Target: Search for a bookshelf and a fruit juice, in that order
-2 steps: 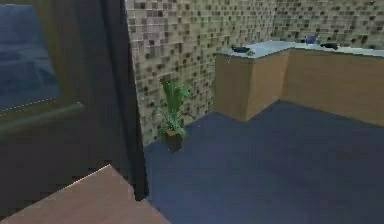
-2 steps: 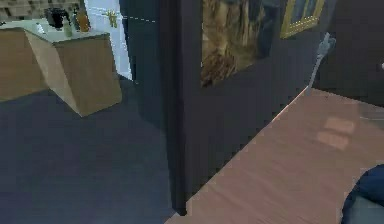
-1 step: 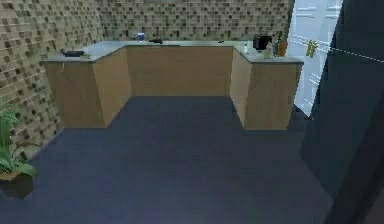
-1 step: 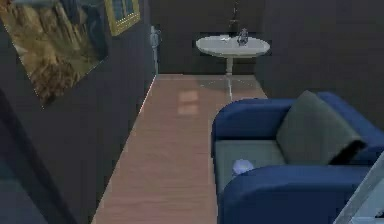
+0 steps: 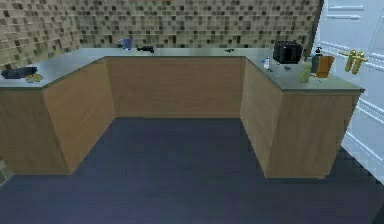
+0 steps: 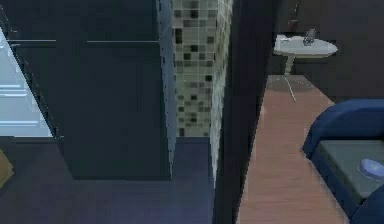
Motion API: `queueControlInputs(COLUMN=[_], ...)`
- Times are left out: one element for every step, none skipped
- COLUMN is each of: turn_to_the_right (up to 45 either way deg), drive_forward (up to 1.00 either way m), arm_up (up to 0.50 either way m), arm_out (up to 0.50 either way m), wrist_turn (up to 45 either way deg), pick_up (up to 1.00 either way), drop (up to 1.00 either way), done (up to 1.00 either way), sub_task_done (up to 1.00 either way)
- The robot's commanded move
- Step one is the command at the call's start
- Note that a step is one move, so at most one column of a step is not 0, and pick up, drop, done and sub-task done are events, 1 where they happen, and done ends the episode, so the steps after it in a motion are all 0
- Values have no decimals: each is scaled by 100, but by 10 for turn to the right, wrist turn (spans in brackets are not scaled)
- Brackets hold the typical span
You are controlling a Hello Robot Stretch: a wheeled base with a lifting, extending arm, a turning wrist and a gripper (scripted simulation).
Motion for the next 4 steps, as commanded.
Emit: queueControlInputs(turn_to_the_right=[90,0,90,0], drive_forward=[0,100,0,5], arm_up=[0,0,0,0], arm_out=[0,0,0,0], wrist_turn=[0,0,0,0], pick_up=[0,0,0,0], drop=[0,0,0,0], done=[0,0,0,0], sub_task_done=[0,0,0,0])
